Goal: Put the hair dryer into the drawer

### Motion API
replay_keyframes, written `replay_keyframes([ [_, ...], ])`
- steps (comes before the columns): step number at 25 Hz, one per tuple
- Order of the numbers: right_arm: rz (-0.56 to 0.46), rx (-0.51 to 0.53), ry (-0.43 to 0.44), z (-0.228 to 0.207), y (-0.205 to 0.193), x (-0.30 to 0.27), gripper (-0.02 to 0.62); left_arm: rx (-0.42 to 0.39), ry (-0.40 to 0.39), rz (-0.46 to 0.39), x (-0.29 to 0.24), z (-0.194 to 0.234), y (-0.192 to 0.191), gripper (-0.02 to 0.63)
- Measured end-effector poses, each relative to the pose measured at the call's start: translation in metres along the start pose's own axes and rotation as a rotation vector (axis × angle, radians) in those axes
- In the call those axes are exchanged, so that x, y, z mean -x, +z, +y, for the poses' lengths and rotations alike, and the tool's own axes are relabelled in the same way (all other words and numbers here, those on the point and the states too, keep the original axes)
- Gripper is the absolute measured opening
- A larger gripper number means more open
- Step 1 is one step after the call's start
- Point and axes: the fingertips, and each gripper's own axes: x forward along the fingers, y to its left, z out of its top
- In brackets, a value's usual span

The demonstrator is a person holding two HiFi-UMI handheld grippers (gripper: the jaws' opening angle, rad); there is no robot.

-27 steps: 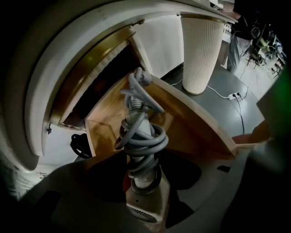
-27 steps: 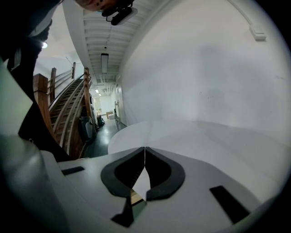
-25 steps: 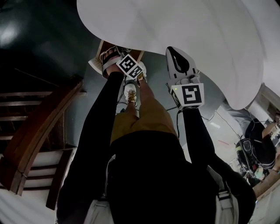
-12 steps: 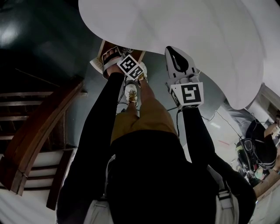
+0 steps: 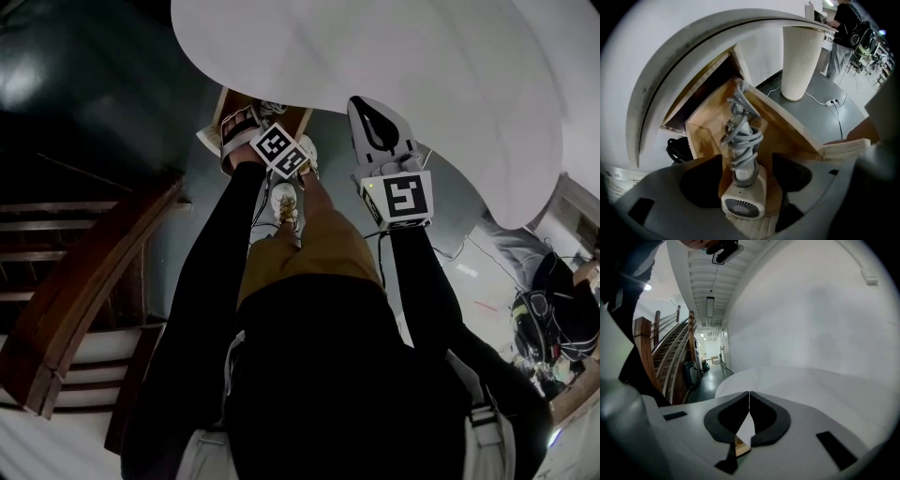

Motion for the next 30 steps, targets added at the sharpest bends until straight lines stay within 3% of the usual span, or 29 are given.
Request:
replay_keyframes([
  [10,-0.015,0.033,-0.024,0.002,0.018,0.006,0.026,0.079,-0.003,-0.079,0.024,0.009,0.002,0.344],
  [21,-0.011,0.062,-0.075,0.012,0.043,0.022,0.026,0.178,0.091,-0.215,0.08,0.039,0.006,0.344],
  [30,-0.077,0.067,-0.125,0.044,0.079,0.047,0.026,0.329,0.17,-0.387,0.148,0.071,0.003,0.344],
])
